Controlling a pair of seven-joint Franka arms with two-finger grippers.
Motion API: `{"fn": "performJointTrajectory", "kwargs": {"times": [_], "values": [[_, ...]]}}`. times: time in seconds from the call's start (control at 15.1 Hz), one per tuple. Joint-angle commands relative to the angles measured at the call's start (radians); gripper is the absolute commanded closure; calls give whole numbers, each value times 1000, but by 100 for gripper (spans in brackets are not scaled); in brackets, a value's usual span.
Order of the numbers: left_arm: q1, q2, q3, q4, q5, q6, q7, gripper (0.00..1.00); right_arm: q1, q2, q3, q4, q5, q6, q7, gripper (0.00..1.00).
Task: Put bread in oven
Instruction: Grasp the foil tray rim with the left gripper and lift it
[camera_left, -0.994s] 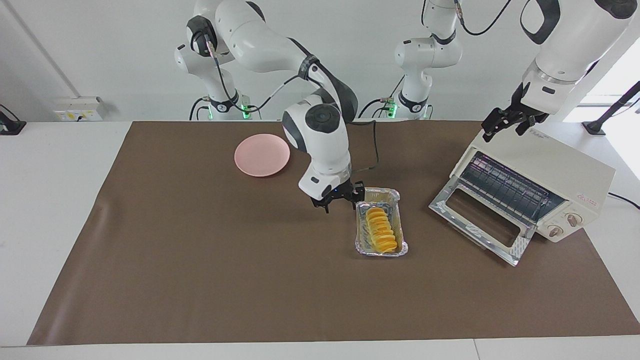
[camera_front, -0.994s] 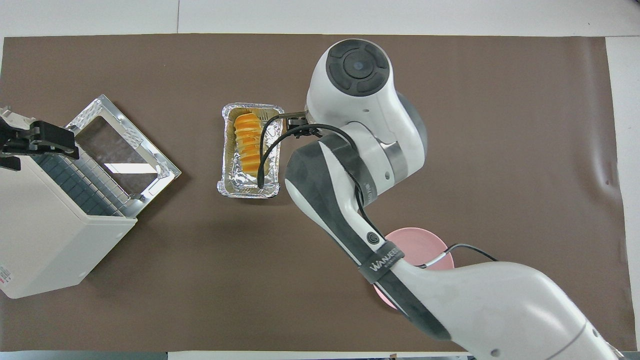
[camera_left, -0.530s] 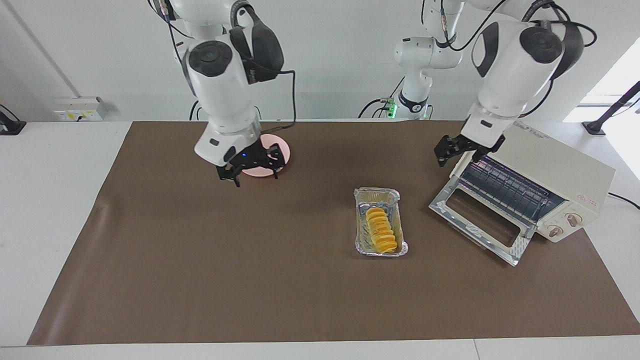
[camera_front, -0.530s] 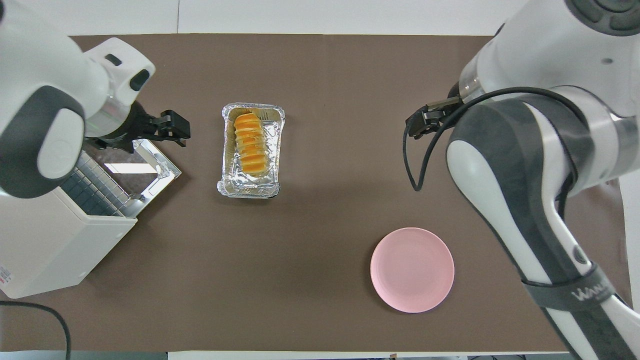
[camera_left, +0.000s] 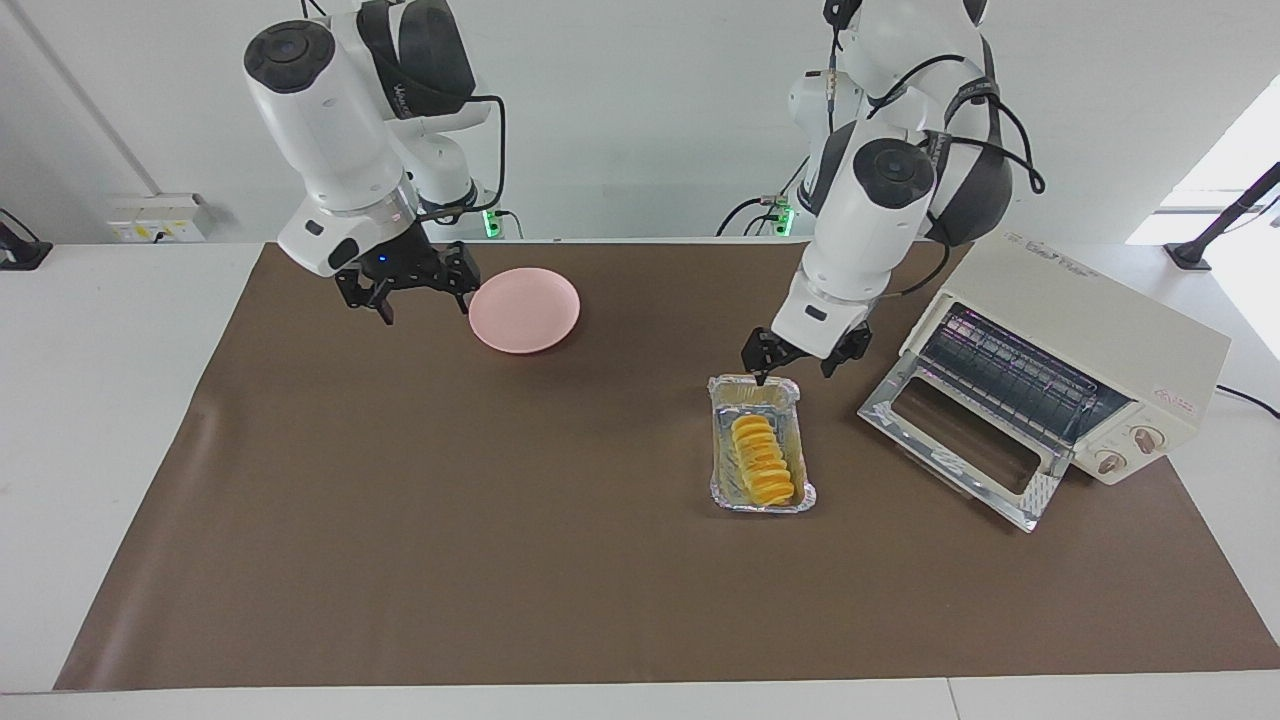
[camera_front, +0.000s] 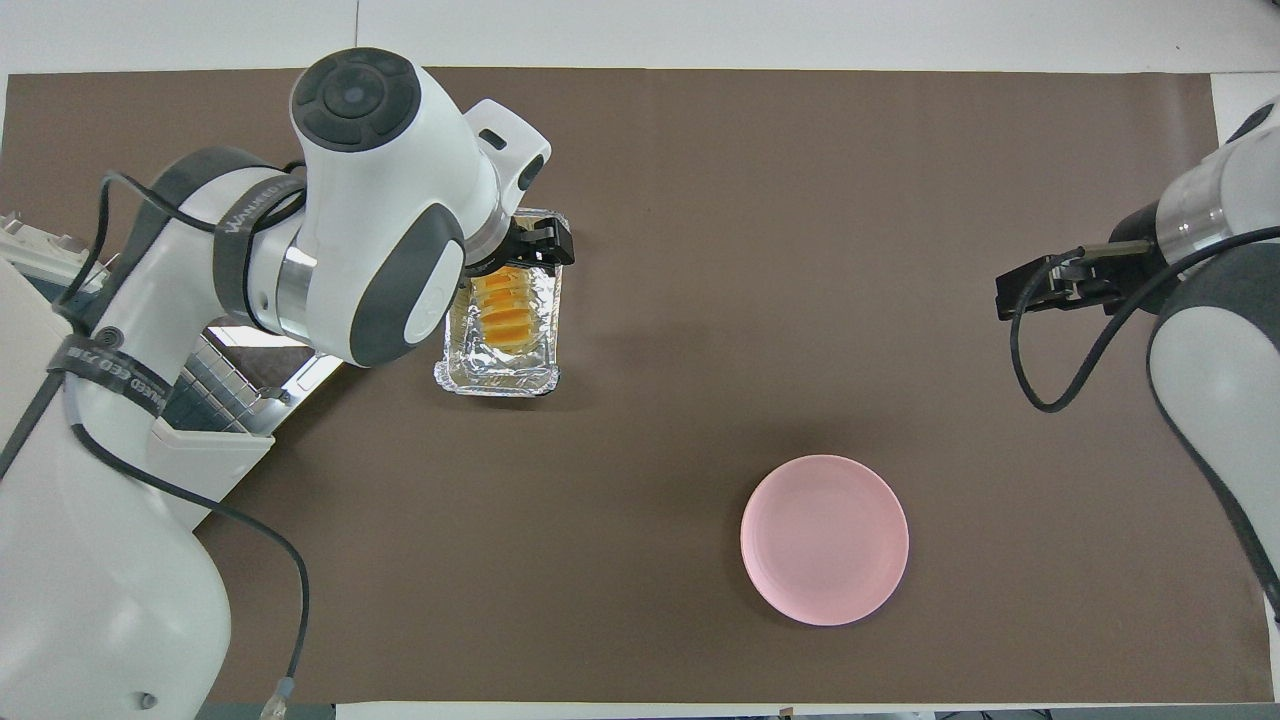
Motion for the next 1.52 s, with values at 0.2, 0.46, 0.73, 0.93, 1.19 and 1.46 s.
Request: {"fn": "performJointTrajectory", "kwargs": {"times": [0.2,0.46,0.73,0.93,1.19,1.46], "values": [[-60,111,26,9,18,60,-57,0,-48,-13,13,-11,-25,6,-27,0],[-71,115,25,-44,29,122,-103,0,-48,-13,13,-1,-94,9,-39,0],[-89,117,22,-51,27,155,-123,0,-48,-27,14,-1,-82,-6,-38,0],[-95,112,22,-120,27,205,-122,0,-48,-15,14,52,-74,-64,-38,0],[-97,111,20,-127,22,218,-123,12,-50,-26,13,66,-74,-77,-36,0],[-83,111,20,-127,18,218,-120,48,-50,-32,13,52,-77,-79,-32,0]]}}
